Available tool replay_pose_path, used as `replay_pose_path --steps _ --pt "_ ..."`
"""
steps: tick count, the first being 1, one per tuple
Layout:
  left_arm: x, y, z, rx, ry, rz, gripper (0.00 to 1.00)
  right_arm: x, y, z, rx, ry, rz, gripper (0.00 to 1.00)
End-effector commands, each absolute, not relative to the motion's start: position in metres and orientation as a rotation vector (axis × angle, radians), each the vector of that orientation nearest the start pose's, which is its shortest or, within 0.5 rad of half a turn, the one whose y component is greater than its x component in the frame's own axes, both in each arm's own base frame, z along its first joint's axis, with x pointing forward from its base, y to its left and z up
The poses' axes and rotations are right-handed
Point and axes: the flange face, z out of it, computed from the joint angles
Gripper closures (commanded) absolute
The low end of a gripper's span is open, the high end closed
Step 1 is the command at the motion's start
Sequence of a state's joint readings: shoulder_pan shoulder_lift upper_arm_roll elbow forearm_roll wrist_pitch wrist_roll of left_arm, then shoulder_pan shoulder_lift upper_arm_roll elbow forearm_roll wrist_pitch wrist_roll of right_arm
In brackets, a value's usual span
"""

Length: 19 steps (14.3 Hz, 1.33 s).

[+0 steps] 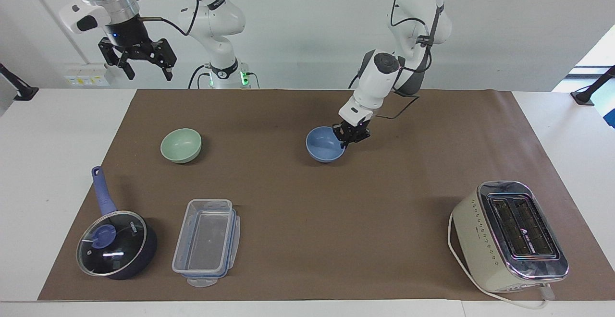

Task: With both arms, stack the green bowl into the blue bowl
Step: 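Slide the blue bowl toward the table center with the left gripper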

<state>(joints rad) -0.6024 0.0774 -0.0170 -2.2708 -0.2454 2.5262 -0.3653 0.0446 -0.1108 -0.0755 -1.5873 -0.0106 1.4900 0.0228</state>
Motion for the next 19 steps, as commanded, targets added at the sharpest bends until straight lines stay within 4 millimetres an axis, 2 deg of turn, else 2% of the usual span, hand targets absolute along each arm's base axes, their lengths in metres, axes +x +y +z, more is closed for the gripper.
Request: replay_pose_path --steps 1,4,7,11,12,13,15,16,19 --pt "0.448 -0.313 0.341 -3.336 0.122 -0.169 1.0 0.507 -0.022 0.671 -3.136 0.055 -0.026 0.0" --pt "0.448 -0.312 0.34 -3.334 0.122 -0.162 1.0 0.507 -0.022 0.671 -3.136 0.055 -0.026 0.0" --pt "0.45 -0.313 0.343 -3.337 0.118 -0.171 0.77 0.507 -0.022 0.672 -3.136 0.055 -0.029 0.0" --pt "0.454 -0.314 0.348 -3.343 0.117 -0.186 0.66 0.507 -0.022 0.672 -3.136 0.055 -0.029 0.0" --pt "0.456 -0.313 0.351 -3.344 0.114 -0.188 0.59 0.507 -0.022 0.671 -3.136 0.055 -0.026 0.0" --pt "0.459 -0.314 0.358 -3.346 0.113 -0.185 0.48 0.507 -0.022 0.671 -3.136 0.055 -0.026 0.0" --pt "0.464 -0.314 0.374 -3.341 0.116 -0.134 0.18 0.507 -0.022 0.671 -3.136 0.055 -0.026 0.0" --pt "0.473 -0.302 0.386 -3.338 0.092 -0.109 0.02 0.506 -0.022 0.672 -3.136 0.055 -0.029 0.0" --pt "0.49 -0.275 0.425 -3.299 0.126 -0.11 0.0 0.507 -0.022 0.671 -3.136 0.055 -0.026 0.0"
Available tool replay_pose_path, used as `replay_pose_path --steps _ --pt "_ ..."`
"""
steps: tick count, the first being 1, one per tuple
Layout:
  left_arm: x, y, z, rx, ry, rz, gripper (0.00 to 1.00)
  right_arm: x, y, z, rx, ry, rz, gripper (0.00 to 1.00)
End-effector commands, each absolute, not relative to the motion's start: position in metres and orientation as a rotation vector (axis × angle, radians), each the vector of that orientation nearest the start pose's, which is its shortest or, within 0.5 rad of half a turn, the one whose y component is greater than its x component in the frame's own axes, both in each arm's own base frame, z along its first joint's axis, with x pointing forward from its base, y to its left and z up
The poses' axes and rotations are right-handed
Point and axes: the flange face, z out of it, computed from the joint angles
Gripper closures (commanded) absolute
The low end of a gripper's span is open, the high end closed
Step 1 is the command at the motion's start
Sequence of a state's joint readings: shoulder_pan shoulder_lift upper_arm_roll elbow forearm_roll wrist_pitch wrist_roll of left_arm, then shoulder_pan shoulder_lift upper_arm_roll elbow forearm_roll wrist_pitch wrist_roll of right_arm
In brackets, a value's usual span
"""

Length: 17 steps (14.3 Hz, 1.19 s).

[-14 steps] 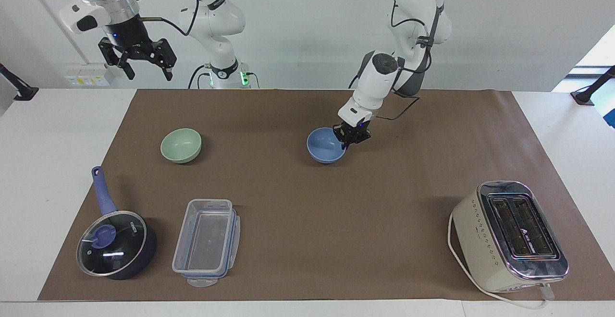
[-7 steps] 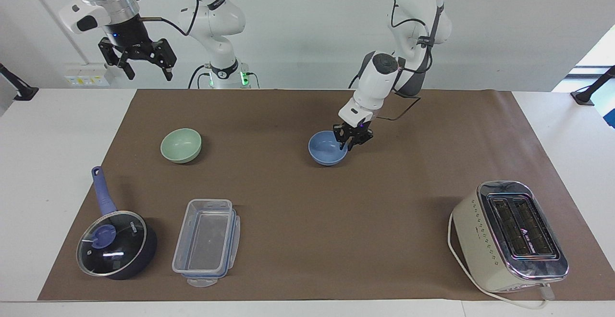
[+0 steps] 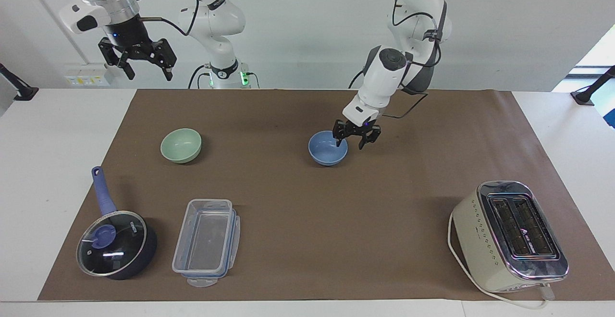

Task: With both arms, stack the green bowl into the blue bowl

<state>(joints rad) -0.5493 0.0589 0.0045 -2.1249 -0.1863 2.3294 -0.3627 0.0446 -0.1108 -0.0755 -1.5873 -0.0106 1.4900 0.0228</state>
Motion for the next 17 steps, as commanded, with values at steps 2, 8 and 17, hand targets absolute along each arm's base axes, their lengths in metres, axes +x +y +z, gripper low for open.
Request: replay_pose_path --steps 2,8,17 --pt "0.496 -0.246 0.455 -3.279 0.172 -0.141 0.0 0.506 -0.022 0.672 -3.136 0.055 -0.029 0.0" --pt "0.543 -0.152 0.535 -3.198 0.339 -0.148 0.0 0.506 -0.022 0.672 -3.136 0.055 -0.029 0.0" --pt "0.563 -0.056 0.618 -3.18 0.314 -0.168 0.0 0.507 -0.022 0.672 -3.136 0.055 -0.029 0.0"
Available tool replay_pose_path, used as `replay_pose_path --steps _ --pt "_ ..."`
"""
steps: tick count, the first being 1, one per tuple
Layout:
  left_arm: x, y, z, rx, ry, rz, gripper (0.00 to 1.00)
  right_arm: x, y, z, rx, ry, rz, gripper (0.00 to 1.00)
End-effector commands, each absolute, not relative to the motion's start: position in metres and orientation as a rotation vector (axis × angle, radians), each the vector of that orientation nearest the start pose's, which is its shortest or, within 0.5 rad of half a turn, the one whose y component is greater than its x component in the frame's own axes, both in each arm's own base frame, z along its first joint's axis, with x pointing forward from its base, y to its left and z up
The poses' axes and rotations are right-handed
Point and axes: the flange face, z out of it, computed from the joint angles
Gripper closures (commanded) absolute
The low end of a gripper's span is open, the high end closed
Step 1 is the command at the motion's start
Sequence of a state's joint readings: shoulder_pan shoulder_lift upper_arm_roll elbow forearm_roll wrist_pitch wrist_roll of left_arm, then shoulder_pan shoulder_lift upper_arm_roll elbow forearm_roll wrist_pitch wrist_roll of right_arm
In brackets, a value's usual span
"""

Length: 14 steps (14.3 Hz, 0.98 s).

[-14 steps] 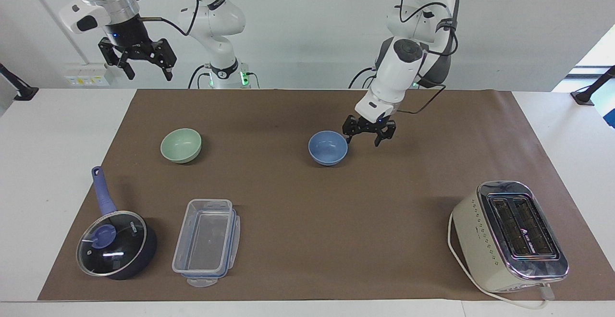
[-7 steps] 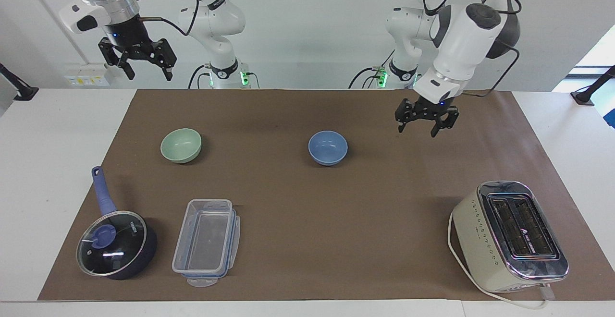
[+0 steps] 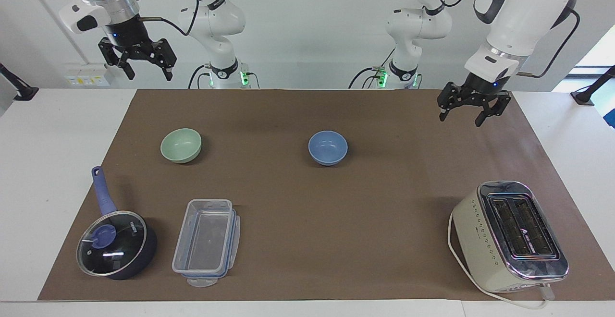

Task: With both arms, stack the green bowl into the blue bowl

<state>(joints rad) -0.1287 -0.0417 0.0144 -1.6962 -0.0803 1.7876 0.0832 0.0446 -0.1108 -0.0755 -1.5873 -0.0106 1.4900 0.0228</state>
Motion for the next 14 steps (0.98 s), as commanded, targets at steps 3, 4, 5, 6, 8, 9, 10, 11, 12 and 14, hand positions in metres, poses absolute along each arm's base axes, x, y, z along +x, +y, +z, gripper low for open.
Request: replay_pose_path --steps 3,4,5,6,8,9,10,11,12,14 --pt "0.569 -0.04 0.628 -3.171 0.32 -0.089 0.0 0.507 -0.022 0.671 -3.136 0.055 -0.026 0.0" --pt "0.57 -0.039 0.632 -3.171 0.32 -0.062 0.0 0.507 -0.022 0.671 -3.136 0.055 -0.029 0.0" --pt "0.574 -0.039 0.634 -3.169 0.322 -0.028 0.0 0.507 -0.022 0.671 -3.136 0.055 -0.026 0.0" --pt "0.576 -0.039 0.636 -3.152 0.322 -0.009 0.0 0.507 -0.022 0.671 -3.136 0.057 -0.026 0.0" --pt "0.575 -0.038 0.636 -3.131 0.323 -0.005 0.0 0.506 -0.022 0.672 -3.136 0.055 -0.029 0.0" --pt "0.572 -0.041 0.638 -3.131 0.331 -0.012 0.0 0.507 -0.022 0.671 -3.136 0.055 -0.026 0.0" --pt "0.567 -0.039 0.633 -3.132 0.328 0.014 0.0 0.506 -0.022 0.672 -3.136 0.055 -0.029 0.0" --pt "0.56 -0.04 0.63 -3.132 0.333 0.026 0.0 0.507 -0.022 0.672 -3.136 0.055 -0.029 0.0" --pt "0.558 -0.039 0.626 -3.132 0.335 0.036 0.0 0.507 -0.022 0.671 -3.136 0.055 -0.026 0.0" --pt "0.556 -0.039 0.627 -3.134 0.333 0.036 0.0 0.507 -0.022 0.671 -3.136 0.055 -0.026 0.0"
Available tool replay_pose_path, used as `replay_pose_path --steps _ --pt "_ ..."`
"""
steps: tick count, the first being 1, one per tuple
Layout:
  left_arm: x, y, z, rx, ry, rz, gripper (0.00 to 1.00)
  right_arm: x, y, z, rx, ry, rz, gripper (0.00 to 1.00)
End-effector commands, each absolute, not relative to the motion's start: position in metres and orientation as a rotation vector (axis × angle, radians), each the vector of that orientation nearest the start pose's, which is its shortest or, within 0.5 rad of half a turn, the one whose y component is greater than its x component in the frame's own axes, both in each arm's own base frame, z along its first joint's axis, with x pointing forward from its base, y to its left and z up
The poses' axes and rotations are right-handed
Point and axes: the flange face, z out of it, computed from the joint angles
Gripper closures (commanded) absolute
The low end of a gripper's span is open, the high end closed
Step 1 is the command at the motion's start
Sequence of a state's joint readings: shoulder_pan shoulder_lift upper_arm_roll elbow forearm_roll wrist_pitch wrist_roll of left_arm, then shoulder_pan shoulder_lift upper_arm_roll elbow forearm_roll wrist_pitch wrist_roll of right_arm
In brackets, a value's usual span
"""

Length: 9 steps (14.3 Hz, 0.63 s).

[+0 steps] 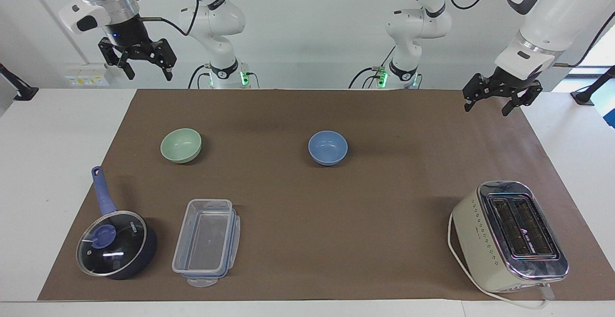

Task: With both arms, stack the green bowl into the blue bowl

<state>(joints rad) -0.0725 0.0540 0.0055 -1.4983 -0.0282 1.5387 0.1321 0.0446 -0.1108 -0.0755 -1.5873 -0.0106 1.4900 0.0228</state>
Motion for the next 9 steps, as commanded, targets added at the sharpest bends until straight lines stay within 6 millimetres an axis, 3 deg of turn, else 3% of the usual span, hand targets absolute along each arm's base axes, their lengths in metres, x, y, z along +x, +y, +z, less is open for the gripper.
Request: replay_pose_path --steps 1,9 --pt "0.5547 -0.0385 0.6242 -3.134 0.333 0.043 0.0 0.5067 -0.0217 0.6708 -3.136 0.055 -0.026 0.0" --pt "0.5535 -0.0391 0.6235 -3.128 0.364 -0.003 0.0 0.5067 -0.0217 0.6708 -3.136 0.055 -0.026 0.0"
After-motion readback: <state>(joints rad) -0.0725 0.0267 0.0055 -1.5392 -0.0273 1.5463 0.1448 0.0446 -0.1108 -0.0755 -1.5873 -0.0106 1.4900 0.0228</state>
